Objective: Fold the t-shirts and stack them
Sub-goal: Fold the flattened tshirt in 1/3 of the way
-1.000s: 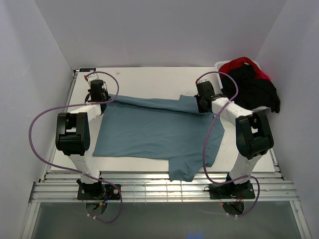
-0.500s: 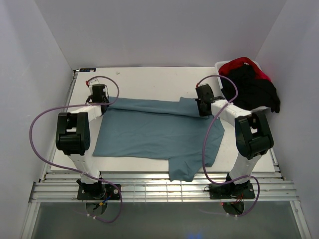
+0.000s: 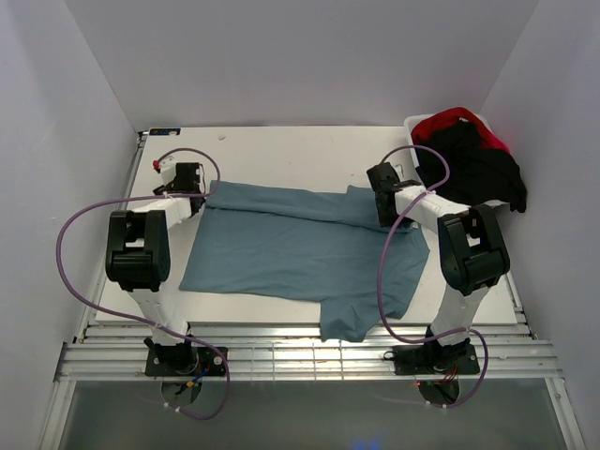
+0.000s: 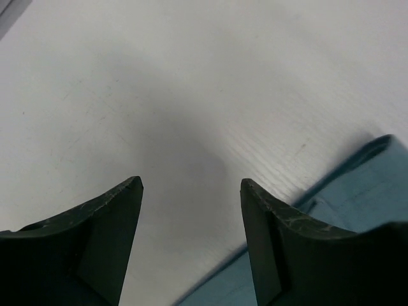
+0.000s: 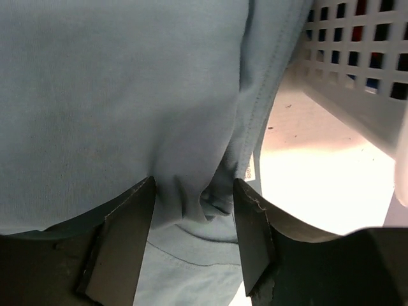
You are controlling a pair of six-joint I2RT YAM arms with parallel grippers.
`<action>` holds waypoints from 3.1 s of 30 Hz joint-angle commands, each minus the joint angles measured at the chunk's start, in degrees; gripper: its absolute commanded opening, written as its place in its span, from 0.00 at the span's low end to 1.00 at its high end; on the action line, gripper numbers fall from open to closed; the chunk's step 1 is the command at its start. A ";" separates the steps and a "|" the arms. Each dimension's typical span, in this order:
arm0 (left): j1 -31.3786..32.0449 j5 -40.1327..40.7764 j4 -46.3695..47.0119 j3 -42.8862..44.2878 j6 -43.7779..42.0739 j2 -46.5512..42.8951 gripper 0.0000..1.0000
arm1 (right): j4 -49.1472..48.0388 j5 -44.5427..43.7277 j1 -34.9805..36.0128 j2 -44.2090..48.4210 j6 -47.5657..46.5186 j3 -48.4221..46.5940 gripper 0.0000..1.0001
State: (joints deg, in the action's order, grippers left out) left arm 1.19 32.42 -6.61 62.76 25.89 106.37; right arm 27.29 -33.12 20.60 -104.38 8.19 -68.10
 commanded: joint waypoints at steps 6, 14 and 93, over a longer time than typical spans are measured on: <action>14.62 -3.40 17.25 2.26 -5.85 -7.42 0.70 | -6.54 6.47 -0.21 7.35 -1.41 -2.47 0.62; 18.93 -22.39 15.75 10.97 -0.32 4.46 0.62 | -7.25 10.27 -1.88 -4.68 -3.17 -14.76 0.61; 37.04 -24.69 13.20 13.44 2.23 1.83 0.62 | 11.82 5.09 17.01 16.75 12.55 10.00 0.08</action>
State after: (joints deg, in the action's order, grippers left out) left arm 37.54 8.51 6.39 77.01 27.31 112.40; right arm 33.52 -25.85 36.47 -88.49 16.80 -59.53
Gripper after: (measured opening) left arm 0.622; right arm 0.081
